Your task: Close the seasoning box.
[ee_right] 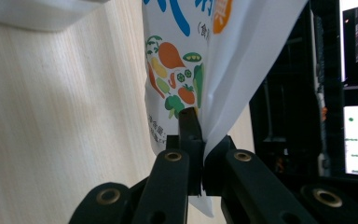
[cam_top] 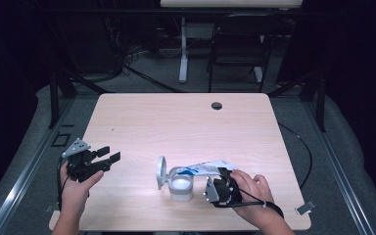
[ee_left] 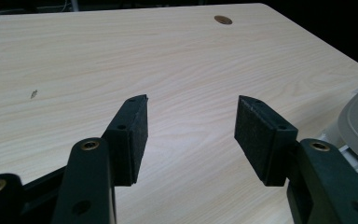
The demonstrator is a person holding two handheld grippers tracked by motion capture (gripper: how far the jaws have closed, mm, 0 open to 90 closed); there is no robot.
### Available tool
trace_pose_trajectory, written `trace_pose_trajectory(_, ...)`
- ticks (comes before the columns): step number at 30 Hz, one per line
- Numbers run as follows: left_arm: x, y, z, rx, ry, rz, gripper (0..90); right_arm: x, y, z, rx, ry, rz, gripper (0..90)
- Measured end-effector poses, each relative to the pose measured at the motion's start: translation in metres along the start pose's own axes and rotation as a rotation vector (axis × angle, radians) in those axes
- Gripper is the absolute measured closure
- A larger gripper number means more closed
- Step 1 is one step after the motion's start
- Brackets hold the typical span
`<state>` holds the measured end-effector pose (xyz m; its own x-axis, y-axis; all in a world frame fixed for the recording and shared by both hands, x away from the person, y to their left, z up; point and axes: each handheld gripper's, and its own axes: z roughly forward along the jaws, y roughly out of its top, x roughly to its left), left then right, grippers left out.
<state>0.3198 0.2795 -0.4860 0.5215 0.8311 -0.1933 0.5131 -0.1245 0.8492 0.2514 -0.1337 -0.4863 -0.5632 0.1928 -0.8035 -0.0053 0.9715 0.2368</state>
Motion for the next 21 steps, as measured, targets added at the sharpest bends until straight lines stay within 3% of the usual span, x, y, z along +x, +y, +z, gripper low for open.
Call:
trace_pose_trajectory(7,0.001,-0.001,-0.001,0.001,0.007,-0.002,44.7,-0.003,-0.006,0.002,-0.040,0.024,0.139,89.6)
trace_pose_trajectory(14,0.000,-0.001,-0.001,0.010,0.007,0.006,44.6,-0.010,-0.021,0.008,-0.064,0.050,0.345,89.6)
trace_pose_trajectory(21,-0.001,-0.001,0.000,0.010,0.004,0.010,44.6,-0.015,-0.034,0.013,-0.087,0.058,0.516,89.6)
